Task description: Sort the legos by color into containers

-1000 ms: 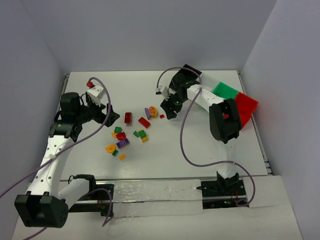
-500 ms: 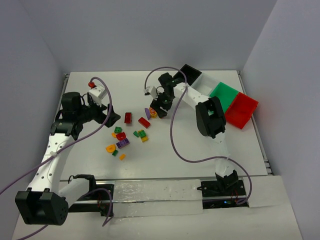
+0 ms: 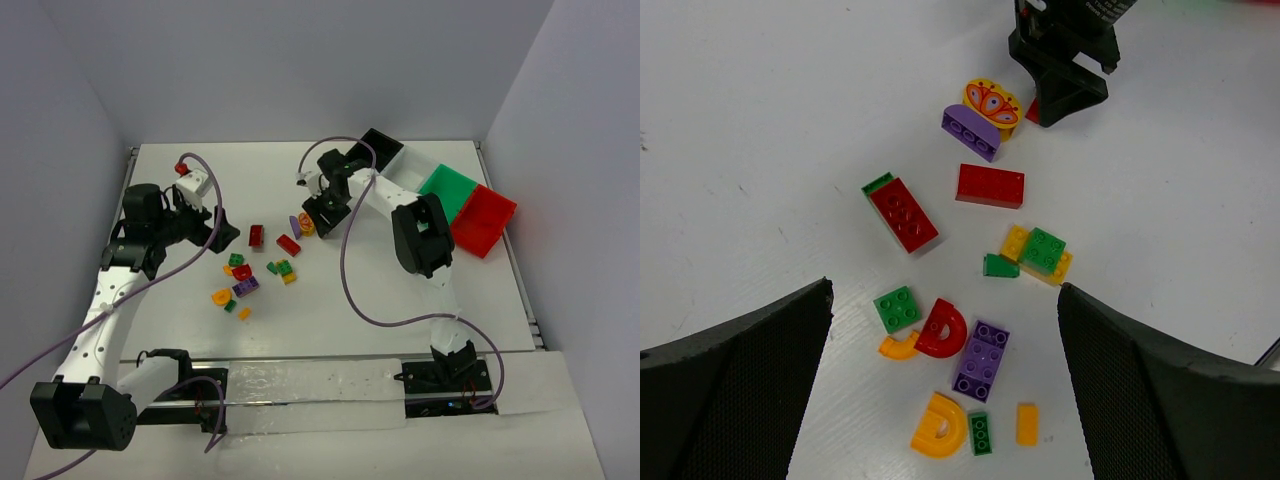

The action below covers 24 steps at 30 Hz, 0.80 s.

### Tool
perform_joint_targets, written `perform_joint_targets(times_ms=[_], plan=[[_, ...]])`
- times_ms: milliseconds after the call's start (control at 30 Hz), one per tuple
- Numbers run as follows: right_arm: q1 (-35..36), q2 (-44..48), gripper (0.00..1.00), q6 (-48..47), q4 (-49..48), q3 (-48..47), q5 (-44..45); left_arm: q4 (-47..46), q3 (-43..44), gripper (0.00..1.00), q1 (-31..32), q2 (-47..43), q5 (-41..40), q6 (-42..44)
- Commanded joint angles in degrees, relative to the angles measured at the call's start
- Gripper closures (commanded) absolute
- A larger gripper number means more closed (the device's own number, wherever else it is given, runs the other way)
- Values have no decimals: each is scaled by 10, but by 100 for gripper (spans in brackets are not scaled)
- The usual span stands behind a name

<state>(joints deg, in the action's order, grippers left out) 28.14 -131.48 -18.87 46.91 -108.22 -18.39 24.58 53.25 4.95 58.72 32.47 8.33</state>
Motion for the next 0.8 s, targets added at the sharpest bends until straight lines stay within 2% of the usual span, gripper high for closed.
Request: perform_joint_targets(times_ms=[0,200,400,767], plan=[[4,7,40,81,-17,-2,38,-23,5,1,3,-9,-12,-6],[16,25,42,128,-49,33,95,-31,-3,1,3,-11,-20,-8],[30,26,42,146,-55,38,105,-33,-4,1,3,-12,-23,-9],[38,19,56,169,-48,41,142,-36,-7,1,3,-14,-30,-9]])
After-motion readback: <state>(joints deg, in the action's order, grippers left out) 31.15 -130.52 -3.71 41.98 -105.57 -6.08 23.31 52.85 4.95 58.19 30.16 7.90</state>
